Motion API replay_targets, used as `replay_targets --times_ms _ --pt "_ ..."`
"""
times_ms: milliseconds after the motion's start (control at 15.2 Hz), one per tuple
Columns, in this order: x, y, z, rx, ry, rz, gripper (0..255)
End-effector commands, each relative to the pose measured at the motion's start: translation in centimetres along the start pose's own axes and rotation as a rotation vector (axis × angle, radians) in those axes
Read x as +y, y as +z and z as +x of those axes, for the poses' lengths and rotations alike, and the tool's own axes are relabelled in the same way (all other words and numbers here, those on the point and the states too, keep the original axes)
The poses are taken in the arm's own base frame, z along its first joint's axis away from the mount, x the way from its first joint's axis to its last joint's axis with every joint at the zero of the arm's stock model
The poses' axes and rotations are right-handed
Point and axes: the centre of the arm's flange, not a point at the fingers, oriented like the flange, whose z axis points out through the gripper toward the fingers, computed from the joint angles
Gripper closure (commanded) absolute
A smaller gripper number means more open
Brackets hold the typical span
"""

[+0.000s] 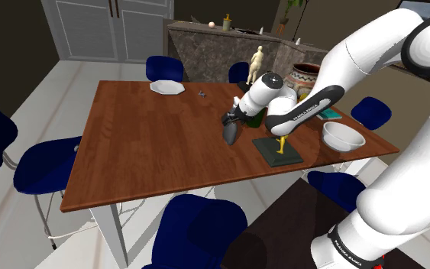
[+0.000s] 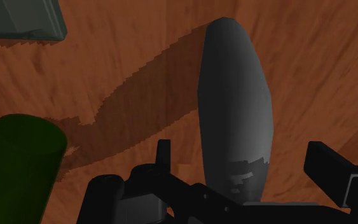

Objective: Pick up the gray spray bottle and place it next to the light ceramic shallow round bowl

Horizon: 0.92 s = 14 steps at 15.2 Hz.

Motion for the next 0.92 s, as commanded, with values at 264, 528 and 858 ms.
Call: replay_targets --times_ms 264,528,858 --pt "0.0 0.03 -0.02 0.0 0.0 0.0 255" --pt "0.0 0.02 -0.02 0.0 0.0 0.0 255" --pt "0.0 0.03 -0.02 0.0 0.0 0.0 255"
